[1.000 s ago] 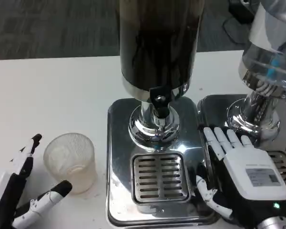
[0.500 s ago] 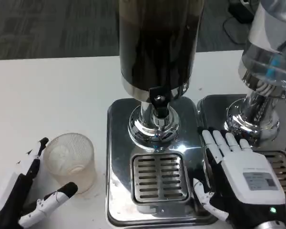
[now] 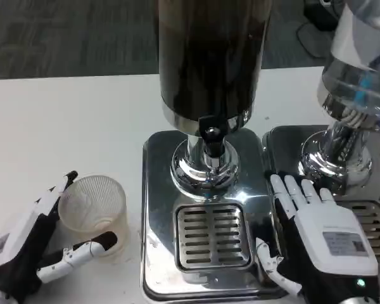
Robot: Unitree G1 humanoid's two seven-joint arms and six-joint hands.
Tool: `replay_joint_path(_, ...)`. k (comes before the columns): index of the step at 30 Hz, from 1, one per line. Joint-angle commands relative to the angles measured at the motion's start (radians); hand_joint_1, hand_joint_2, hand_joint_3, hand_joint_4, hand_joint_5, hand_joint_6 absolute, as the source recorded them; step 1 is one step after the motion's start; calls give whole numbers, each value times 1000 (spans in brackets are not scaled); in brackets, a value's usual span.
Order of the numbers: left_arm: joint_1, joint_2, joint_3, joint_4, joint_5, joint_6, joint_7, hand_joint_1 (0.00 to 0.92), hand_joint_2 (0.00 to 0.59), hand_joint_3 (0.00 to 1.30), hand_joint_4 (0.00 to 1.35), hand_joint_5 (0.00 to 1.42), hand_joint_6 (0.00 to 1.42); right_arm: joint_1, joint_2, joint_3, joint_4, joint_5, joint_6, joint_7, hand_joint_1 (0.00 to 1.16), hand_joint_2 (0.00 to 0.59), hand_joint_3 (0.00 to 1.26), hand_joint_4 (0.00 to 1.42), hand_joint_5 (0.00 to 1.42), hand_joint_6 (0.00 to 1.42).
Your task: Grasp the cup under the faucet to collect the drink, then remove the cup.
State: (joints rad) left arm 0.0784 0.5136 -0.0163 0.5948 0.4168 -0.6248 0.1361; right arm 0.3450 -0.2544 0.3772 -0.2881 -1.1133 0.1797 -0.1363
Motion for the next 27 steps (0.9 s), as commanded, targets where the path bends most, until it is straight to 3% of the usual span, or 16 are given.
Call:
replay_joint_path(1,-18,4,-19,40,-25,-37,-22,160,22,0,0,0,0,-1,2,8,-16,-24,10,-10,293,532,2,0,0,0)
replay_joint_path(7,-39,-19,-22,83,-57,-96,-18,168,24,0,0,0,0,-3,1,10,-24,-28,13,4,287,525,7,0,0,0)
replay_joint_path(17,-65,-42,-39,124,-59,-132,-7,269,52,0,0,21,0,10,-4,-2,-45,-21,19,11,268,501,35,0,0,0)
replay_joint_path(22,-79,-53,-38,151,-63,-152,11,376,78,0,0,74,0,16,-4,-3,-52,-18,24,19,245,472,43,0,0,0)
replay_joint_path(27,-68,-66,-28,147,-47,-187,78,433,92,0,0,209,119,14,-6,-4,-57,-16,23,32,237,470,50,0,0,0)
